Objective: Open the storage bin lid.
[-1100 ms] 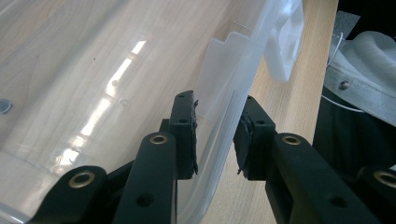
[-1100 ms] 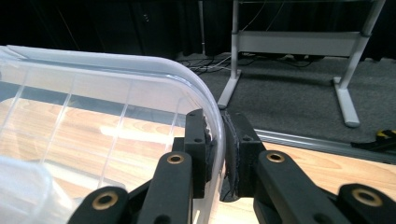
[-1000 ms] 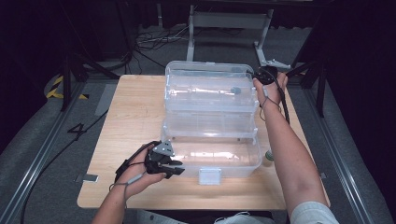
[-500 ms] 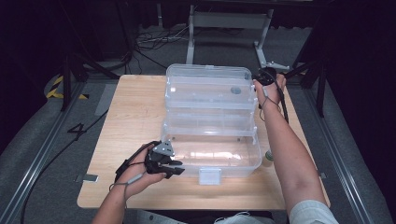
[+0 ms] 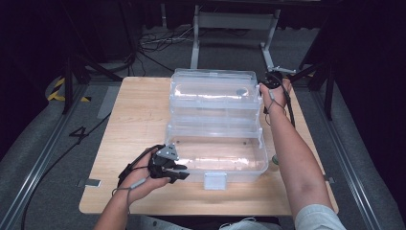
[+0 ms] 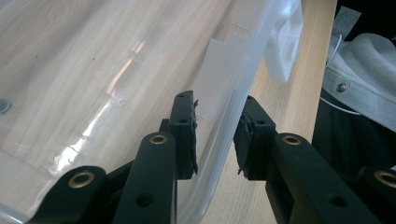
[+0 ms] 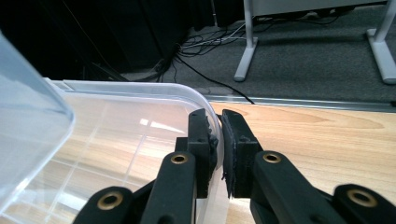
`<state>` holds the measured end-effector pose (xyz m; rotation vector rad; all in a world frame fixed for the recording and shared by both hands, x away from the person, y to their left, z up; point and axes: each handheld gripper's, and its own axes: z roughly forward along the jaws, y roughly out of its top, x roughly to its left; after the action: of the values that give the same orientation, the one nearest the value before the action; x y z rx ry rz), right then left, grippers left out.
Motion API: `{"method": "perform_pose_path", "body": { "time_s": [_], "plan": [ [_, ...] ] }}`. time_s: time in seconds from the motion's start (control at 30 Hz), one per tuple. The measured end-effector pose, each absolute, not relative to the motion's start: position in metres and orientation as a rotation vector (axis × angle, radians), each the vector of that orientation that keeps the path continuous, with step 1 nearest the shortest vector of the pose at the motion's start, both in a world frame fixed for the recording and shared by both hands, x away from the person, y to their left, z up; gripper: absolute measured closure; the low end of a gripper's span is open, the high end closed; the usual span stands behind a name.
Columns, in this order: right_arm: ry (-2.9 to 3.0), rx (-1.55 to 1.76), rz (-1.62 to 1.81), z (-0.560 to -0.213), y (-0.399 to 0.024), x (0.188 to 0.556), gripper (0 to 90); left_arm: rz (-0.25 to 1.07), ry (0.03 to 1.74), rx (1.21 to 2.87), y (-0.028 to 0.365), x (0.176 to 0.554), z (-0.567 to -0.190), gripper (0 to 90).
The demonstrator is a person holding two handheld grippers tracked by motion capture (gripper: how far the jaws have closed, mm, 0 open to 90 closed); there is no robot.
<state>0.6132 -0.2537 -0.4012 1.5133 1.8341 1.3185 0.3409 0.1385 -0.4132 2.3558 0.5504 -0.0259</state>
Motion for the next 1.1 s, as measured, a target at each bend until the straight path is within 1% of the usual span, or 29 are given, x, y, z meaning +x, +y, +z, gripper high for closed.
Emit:
{"method": "perform_pose_path", "body": {
  "time_s": [0.47,0.5,0.6,0.63,0.67,0.73,0.83,0.93,1.0,1.1],
  "plan": [
    [1.845,1.504,1.299,-0.403,-0.253,0.614,81.6,-0.029,0.551,2.355,0.139,0.341,-0.413,71.3],
    [1.851,1.492,1.3,-0.403,-0.253,0.614,78.8,-0.03,0.551,2.354,0.139,0.341,-0.413,71.3],
    [1.847,1.487,1.299,-0.401,-0.253,0.613,76.4,-0.035,0.551,2.35,0.139,0.342,-0.413,71.3],
    [1.833,1.476,1.322,-0.398,-0.254,0.611,72.5,-0.037,0.551,2.349,0.139,0.342,-0.413,71.3],
    [1.833,1.476,1.322,-0.398,-0.254,0.611,72.5,-0.037,0.551,2.349,0.139,0.342,-0.413,71.3],
    [1.829,1.45,1.328,-0.394,-0.255,0.61,67.7,-0.042,0.55,2.346,0.139,0.342,-0.413,71.3],
    [1.844,1.411,1.323,-0.389,-0.256,0.605,64.3,-0.063,0.557,2.329,0.14,0.343,-0.414,71.3],
    [1.837,1.368,1.323,-0.383,-0.259,0.599,58.3,-0.093,0.572,2.333,0.14,0.345,-0.412,71.1],
    [1.835,1.357,1.323,-0.381,-0.261,0.598,58.1,-0.107,0.578,2.333,0.139,0.346,-0.412,71.1],
    [1.842,1.307,1.329,-0.373,-0.268,0.588,55.4,-0.101,0.562,2.314,0.139,0.346,-0.41,67.9]
  ]
}}
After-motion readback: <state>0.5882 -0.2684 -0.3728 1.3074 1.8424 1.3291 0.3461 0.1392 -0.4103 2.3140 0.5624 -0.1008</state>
